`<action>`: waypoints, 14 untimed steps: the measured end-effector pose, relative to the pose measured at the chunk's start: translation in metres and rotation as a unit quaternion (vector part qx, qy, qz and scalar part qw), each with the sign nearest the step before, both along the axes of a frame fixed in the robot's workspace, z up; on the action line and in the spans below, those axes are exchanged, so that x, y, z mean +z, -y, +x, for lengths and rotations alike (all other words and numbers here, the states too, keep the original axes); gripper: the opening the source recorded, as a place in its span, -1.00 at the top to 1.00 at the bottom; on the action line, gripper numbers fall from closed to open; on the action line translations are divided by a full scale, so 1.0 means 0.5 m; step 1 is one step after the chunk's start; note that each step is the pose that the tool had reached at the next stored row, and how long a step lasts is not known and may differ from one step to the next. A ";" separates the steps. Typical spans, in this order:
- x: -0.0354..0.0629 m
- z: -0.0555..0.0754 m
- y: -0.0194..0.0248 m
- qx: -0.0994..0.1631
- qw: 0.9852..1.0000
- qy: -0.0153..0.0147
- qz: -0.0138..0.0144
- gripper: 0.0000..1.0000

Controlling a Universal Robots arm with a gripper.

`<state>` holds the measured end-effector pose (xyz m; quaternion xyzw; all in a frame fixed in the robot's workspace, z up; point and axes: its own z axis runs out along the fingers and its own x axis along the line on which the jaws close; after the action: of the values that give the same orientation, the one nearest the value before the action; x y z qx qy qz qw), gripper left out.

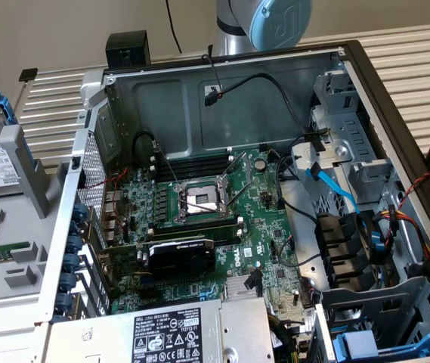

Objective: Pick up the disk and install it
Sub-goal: 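Pick up the disk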

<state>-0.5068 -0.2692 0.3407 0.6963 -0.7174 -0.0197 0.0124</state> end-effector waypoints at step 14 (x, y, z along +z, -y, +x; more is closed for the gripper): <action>-0.050 0.000 0.0012 0.002 1.000 -0.005 0.000 -0.29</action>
<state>-0.5067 -0.2698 0.3159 0.6977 -0.7159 -0.0237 0.0161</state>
